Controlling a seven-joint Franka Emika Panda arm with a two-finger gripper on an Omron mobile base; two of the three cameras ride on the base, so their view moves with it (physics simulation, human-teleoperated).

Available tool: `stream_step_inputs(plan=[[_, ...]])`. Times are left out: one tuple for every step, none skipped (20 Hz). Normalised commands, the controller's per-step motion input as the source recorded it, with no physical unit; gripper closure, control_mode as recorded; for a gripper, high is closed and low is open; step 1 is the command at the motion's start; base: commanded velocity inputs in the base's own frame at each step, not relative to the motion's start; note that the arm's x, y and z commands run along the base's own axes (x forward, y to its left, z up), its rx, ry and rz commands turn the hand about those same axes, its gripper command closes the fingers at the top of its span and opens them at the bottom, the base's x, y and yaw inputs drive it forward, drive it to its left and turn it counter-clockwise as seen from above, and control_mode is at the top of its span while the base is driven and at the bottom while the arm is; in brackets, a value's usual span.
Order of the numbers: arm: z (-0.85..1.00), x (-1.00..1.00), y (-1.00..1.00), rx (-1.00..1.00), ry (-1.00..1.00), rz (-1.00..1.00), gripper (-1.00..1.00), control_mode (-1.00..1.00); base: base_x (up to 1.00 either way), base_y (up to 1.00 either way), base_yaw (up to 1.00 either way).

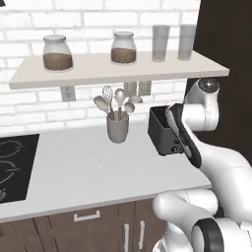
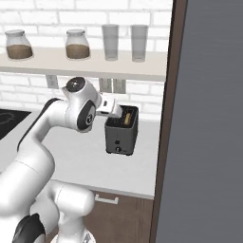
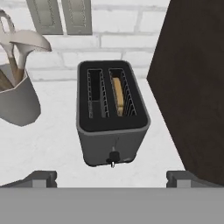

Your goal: Start the toaster. Once the lever pops up, take the bread to the plate on the dining counter.

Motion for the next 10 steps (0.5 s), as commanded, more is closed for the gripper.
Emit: stream_step_inputs(plan=[[1.0,0.0,-0.03,0.0,0.06,0.0,-1.0,-1.0,0.0,0.0,0.0],[1.0,-0.01,-0.03,0.0,0.07,0.0,-1.0,-1.0,0.0,0.0,0.0],[0.91,-0.02,-0.05,0.01,0.07,0.0,-1.0,-1.0,0.0,0.0,0.0],[0.77,-0.01,-0.04,0.03,0.07,0.0,-1.0,-1.0,0.0,0.0,0.0],[0.62,-0.04,-0.02,0.03,0.04,0.0,-1.0,-1.0,0.0,0.0,0.0],[0.36,-0.08,0.0,0.01,0.01,0.0,-1.0,-1.0,0.0,0.0,0.0],[0.18,-0.01,0.0,0.0,0.01,0.0,-1.0,-1.0,0.0,0.0,0.0],[0.05,-0.07,0.0,0.0,0.0,0.01,-1.0,-1.0,0.0,0.0,0.0],[0.0,-0.05,0.0,0.0,0.0,0.01,-1.0,-1.0,0.0,0.0,0.0],[0.0,-0.04,0.0,0.0,0.0,0.01,-1.0,-1.0,0.0,0.0,0.0]])
